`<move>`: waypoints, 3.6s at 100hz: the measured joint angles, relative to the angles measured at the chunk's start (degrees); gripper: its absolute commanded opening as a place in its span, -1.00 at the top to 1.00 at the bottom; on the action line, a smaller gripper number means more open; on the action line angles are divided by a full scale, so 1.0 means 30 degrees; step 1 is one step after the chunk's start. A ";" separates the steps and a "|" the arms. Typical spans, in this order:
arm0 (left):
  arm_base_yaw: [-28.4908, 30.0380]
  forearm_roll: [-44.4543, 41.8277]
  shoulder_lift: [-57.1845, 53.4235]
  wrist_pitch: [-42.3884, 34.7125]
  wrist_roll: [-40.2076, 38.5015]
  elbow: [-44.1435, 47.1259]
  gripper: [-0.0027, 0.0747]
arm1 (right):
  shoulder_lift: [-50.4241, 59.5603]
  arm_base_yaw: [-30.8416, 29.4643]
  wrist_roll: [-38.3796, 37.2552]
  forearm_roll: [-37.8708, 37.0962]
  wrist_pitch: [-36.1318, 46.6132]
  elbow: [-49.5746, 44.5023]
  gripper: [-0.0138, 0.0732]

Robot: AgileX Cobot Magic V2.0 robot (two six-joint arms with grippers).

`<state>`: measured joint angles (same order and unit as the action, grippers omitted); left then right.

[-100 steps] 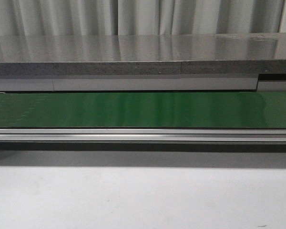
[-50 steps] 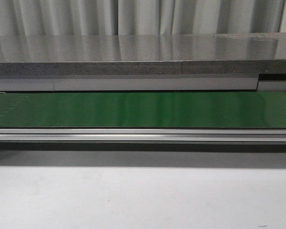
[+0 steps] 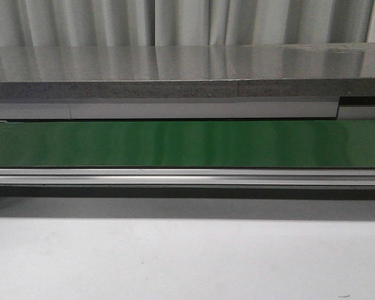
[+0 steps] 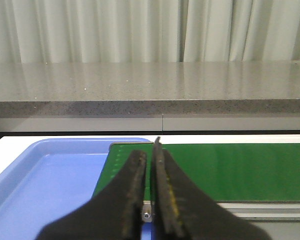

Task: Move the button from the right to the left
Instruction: 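Move the right gripper down over the yellow push-button in the green tray, then close the right gripper on the push-button's black body and lift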

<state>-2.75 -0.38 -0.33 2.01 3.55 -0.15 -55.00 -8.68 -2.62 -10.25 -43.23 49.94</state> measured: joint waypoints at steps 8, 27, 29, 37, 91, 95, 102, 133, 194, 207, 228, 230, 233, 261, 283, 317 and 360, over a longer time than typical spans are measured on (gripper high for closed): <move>0.0000 0.0000 0.0000 0.0000 0.0000 0.0000 0.92 | -0.1265 -0.0722 0.0211 -0.0072 0.0589 0.0401 -0.60; 0.0000 0.0000 0.0000 0.0000 0.0000 0.0000 0.92 | -0.4571 -0.2286 0.0649 -0.0072 0.1484 0.1634 -0.60; 0.0000 0.0000 0.0000 0.0000 0.0000 0.0000 0.92 | -0.4939 -0.2435 0.0714 -0.0072 0.1530 0.1781 -0.60; 0.0000 0.0000 0.0000 0.0000 0.0000 0.0000 0.92 | -0.6193 -0.2930 0.1208 -0.0033 0.1825 0.2367 -0.60; 0.0000 0.0000 0.0000 0.0000 0.0000 0.0000 0.92 | -1.1594 -0.7141 1.0184 0.5908 0.2579 0.4934 -0.60; 0.0000 0.0000 0.0000 0.0000 0.0000 0.0000 0.92 | -1.1915 -0.7342 1.0740 0.6315 0.2579 0.4934 -0.60; 0.0000 0.0000 0.0000 0.0000 0.0000 0.0000 0.92 | -1.2498 -0.7651 1.1408 0.6709 0.2579 0.4934 -0.57; 0.0000 0.0000 0.0000 0.0000 0.0000 0.0000 0.92 | -1.4507 -0.7928 1.2760 0.6928 0.2579 0.4960 -0.56; 0.0000 0.0000 0.0000 0.0000 0.0000 0.0000 0.92 | -1.7141 -0.8162 1.3484 0.7049 0.3170 0.5099 -0.56; 0.0000 0.0000 0.0000 0.0000 0.0000 0.0000 0.92 | -1.7614 -0.8162 1.3519 0.7049 0.3346 0.5099 -0.56; 0.0000 0.0000 0.0000 0.0000 0.0000 0.0000 0.92 | -1.7955 -0.8162 1.3600 0.7235 0.3709 0.5188 -0.55; 0.0000 0.0000 0.0000 0.0000 0.0000 0.0000 0.92 | -1.8003 -0.8162 1.3649 0.7334 0.3709 0.5176 -0.55; 0.0000 0.0000 0.0000 0.0000 0.0000 0.0000 0.92 | -1.8072 -0.8162 1.3745 0.7489 0.3709 0.5199 -0.55; 0.0000 0.0000 0.0000 0.0000 0.0000 0.0000 0.92 | -1.8456 -0.8162 1.4135 0.8513 0.3398 0.5474 0.06; 0.0000 0.0000 0.0000 0.0000 0.0000 0.0000 0.92 | -1.8456 -0.8278 1.4135 0.8606 0.3522 0.5474 0.17; 0.0000 0.0000 0.0000 0.0000 0.0000 0.0000 0.92 | -1.6951 -0.8318 1.4213 0.8720 0.1518 0.7129 0.17; 0.0000 0.0000 0.0000 0.0000 0.0000 0.0000 0.92 | -1.4646 -0.7192 1.4213 1.1697 -0.1872 0.7710 0.17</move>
<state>-2.75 -0.38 -0.33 2.01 3.55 -0.15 -98.94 -30.26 40.02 24.84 -48.85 73.07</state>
